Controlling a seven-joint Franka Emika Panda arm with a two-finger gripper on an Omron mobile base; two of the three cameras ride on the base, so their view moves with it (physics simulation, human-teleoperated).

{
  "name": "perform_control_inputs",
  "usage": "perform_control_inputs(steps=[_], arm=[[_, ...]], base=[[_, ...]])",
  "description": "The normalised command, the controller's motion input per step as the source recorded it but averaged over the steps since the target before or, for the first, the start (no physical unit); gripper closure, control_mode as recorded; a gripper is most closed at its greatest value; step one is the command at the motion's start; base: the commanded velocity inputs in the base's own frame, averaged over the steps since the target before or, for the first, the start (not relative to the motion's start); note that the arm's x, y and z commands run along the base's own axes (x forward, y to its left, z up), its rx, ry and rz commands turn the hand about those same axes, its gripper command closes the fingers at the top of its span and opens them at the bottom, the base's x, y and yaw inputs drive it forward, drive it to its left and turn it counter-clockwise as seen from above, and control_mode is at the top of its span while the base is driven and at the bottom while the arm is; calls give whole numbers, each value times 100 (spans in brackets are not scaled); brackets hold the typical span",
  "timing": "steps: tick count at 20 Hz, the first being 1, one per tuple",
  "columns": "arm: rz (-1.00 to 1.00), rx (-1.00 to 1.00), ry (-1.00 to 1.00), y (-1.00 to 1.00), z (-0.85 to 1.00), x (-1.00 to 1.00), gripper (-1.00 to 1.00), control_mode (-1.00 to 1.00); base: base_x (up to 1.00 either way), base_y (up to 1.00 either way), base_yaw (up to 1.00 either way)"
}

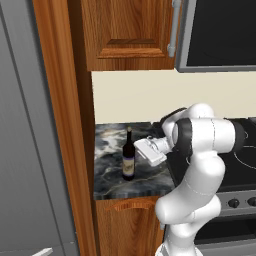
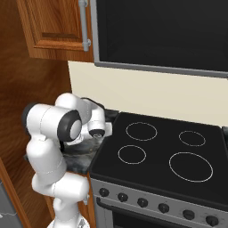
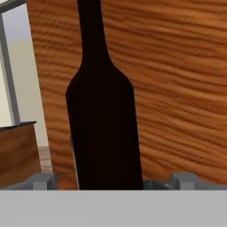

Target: There is a wine glass and glass cup on the dining counter. Place the wine bottle next to the wine glass and the juice bottle next to the glass cup.

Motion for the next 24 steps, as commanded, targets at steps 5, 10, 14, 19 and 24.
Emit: perform_control_inputs(steps=[5, 10, 14, 19, 24], arm=[[-3, -2, 0, 0, 14, 0, -100, -100], [-5, -5, 1, 3, 13, 0, -100, -100], [-5, -2, 1, 13, 3, -3, -100, -100], [-5, -1, 0, 17, 0, -9, -100, -100], [-4, 0, 0, 6, 0, 0, -100, -100]], base=[[0, 0, 0], [0, 0, 0], [0, 0, 0], [0, 0, 0], [0, 0, 0]])
